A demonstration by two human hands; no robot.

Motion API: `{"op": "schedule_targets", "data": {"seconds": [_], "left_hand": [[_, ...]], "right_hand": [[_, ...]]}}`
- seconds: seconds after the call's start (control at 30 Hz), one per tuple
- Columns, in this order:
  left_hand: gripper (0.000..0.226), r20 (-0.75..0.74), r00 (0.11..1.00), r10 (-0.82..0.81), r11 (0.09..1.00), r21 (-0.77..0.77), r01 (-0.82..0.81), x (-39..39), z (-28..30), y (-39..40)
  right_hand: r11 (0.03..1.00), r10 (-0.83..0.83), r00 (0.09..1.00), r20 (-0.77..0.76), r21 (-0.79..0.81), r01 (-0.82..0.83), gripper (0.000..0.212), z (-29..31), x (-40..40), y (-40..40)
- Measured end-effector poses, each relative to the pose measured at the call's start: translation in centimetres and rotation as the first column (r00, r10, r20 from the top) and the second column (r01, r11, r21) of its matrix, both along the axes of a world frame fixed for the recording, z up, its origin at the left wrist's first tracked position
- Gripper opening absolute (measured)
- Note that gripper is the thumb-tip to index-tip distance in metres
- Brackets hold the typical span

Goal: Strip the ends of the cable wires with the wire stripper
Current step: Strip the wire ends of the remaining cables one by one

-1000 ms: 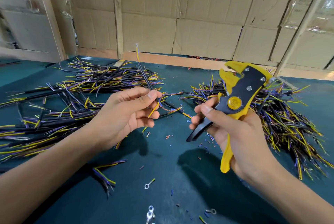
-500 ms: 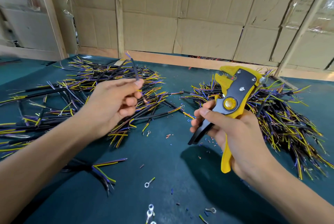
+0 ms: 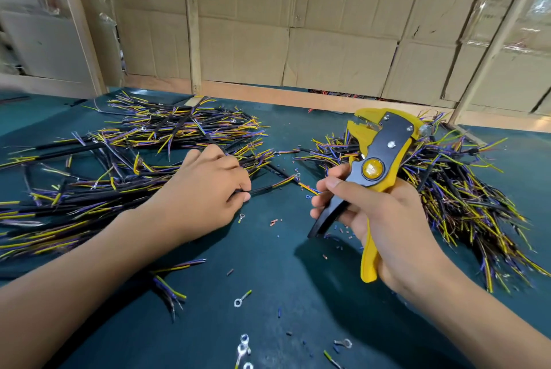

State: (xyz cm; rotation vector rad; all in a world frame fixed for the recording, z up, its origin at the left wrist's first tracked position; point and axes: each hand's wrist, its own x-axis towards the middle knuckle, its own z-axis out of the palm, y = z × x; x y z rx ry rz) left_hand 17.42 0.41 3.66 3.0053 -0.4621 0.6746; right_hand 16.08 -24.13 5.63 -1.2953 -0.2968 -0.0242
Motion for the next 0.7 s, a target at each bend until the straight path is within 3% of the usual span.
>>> {"op": "schedule_targets", "data": {"seconds": [0.17,0.23,0.27,0.3,0.33,0.37,0.4,0.43,0.5,0.6,0.7], "left_hand": [[0.022,-0.046,0.992,0.115,0.983,-0.141,-0.121,0.0,0.0,-1.2],[0.016,0.025,0.998,0.050,0.929,-0.367,-0.038,-0.4,0.3,-1.9],[0.012,0.047,0.999,-0.015,0.825,-0.564,0.039,-0.6,0.7,-2.3],[0.010,0.032,0.993,-0.113,0.614,-0.783,0.095,-0.9,1.2,-2.7],[0.008,0.023,0.964,-0.265,0.288,-0.952,0.102,-1.3,1.7,-3.1],[0.005,0.042,0.913,-0.406,-0.032,-0.999,0.032,-1.8,2.2,-3.5],[0.008,0.075,0.865,-0.497,-0.242,-0.969,-0.054,-2.1,2.4,-3.8],[0.009,0.094,0.834,-0.543,-0.339,-0.934,-0.115,-2.4,2.5,-4.0],[0.010,0.093,0.812,-0.576,-0.381,-0.910,-0.166,-2.7,2.6,-4.4],[0.011,0.101,0.819,-0.565,-0.389,-0.908,-0.156,-2.9,2.5,-4.6],[0.012,0.113,0.821,-0.559,-0.380,-0.915,-0.133,-3.1,2.2,-4.8]], "right_hand": [[0.999,-0.028,1.000,-0.006,0.024,0.029,0.006,0.1,0.2,-0.2],[0.999,-0.031,1.000,-0.005,0.031,0.031,0.008,0.1,0.2,-0.2],[0.999,-0.032,0.999,-0.006,0.034,0.032,0.009,0.1,0.2,-0.2],[0.999,-0.028,1.000,-0.004,0.034,0.028,0.010,0.0,0.2,-0.1],[0.999,-0.022,1.000,0.002,0.028,0.022,0.010,0.0,0.1,-0.1],[1.000,-0.011,1.000,0.008,0.020,0.011,0.009,-0.1,0.1,0.0],[1.000,0.008,1.000,0.014,0.015,-0.008,0.007,-0.1,0.0,0.1],[0.999,0.032,0.999,0.019,0.016,-0.032,0.008,-0.1,-0.1,0.2],[0.995,0.100,0.995,0.027,0.023,-0.100,0.013,-0.2,-0.2,0.3],[0.978,0.205,0.977,0.053,0.034,-0.207,0.006,-0.3,-0.5,0.3],[0.966,0.257,0.964,0.073,0.016,-0.258,0.013,-0.5,-0.5,0.4]]}}
